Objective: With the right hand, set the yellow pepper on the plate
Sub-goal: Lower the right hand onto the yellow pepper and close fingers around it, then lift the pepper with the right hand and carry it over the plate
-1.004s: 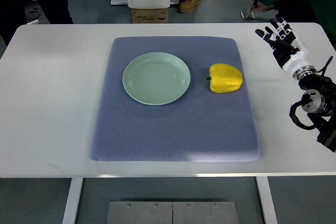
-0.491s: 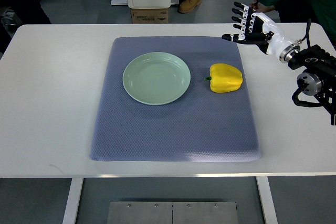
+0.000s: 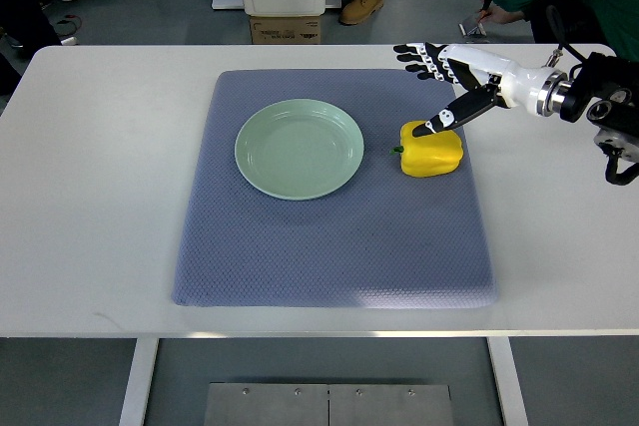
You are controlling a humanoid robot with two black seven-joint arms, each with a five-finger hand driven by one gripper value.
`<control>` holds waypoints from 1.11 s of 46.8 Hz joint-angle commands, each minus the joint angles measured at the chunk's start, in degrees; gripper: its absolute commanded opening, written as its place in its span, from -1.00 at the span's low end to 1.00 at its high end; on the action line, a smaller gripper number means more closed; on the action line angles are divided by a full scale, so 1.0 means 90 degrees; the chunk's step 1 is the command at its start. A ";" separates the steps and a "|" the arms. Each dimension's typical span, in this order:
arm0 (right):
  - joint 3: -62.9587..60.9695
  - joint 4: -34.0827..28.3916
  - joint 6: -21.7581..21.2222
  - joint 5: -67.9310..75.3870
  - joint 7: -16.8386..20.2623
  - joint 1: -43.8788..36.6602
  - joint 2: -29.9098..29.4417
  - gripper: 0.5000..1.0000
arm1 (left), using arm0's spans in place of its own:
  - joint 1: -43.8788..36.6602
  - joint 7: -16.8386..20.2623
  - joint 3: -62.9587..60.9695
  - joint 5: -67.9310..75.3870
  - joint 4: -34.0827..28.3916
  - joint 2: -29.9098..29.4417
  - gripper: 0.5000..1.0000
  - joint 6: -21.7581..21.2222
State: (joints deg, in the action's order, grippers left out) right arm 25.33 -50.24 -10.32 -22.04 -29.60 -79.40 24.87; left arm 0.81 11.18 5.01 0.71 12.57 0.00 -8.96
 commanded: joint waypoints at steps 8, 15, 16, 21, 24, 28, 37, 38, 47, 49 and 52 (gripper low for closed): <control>0.1268 -0.0551 0.0736 0.0008 0.0095 -0.0719 -0.0331 1.00 | -0.0002 -0.0001 0.0000 -0.0001 0.0000 0.0000 1.00 0.0000; 0.1688 -0.0512 0.1049 0.0047 0.0427 -0.0768 -0.0741 1.00 | -0.0002 -0.0001 0.0000 -0.0001 0.0000 0.0000 1.00 0.0000; 0.1698 -0.0512 0.1088 0.0066 0.0456 -0.0777 -0.0780 1.00 | -0.0002 -0.0001 0.0000 -0.0001 0.0000 0.0000 1.00 0.0000; 0.1727 -0.0405 0.1127 0.0086 0.0573 -0.0768 -0.0976 1.00 | -0.0002 -0.0001 0.0000 -0.0001 0.0000 0.0000 1.00 0.0000; 0.1737 -0.0307 0.1157 0.0086 0.0661 -0.0729 -0.1025 1.00 | -0.0002 -0.0001 0.0000 -0.0001 0.0000 0.0000 1.00 0.0000; 0.1747 -0.0219 0.1235 0.0086 0.0778 -0.0699 -0.1074 1.00 | -0.0002 -0.0001 0.0000 -0.0001 0.0000 0.0000 1.00 0.0000; 0.2234 -0.0014 0.1430 0.0086 0.0984 -0.0680 -0.1269 0.99 | -0.0002 0.0008 0.0000 -0.0001 0.0000 0.0000 1.00 0.0000; 0.2283 -0.0004 0.1459 0.0086 0.0984 -0.0680 -0.1269 0.99 | -0.0002 0.0008 0.0000 -0.0001 0.0000 0.0000 1.00 0.0000; 0.2352 0.0025 0.1518 0.0115 0.1052 -0.0670 -0.1279 0.75 | -0.0002 -0.0001 0.0010 -0.0001 0.0000 0.0000 1.00 0.0000; 0.2401 0.0035 0.1528 0.0115 0.1091 -0.0660 -0.1289 0.62 | -0.0002 0.0008 0.0000 -0.0001 0.0000 0.0000 1.00 0.0000; 0.2518 0.0055 0.1528 0.0115 0.1091 -0.0670 -0.1289 0.41 | -0.0002 -0.0001 0.0000 -0.0001 0.0000 0.0000 1.00 0.0000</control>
State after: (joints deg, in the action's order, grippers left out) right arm 47.14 -49.87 3.42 -21.00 -19.85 -85.35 13.28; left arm 0.79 11.18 5.02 0.71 12.57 0.00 -8.96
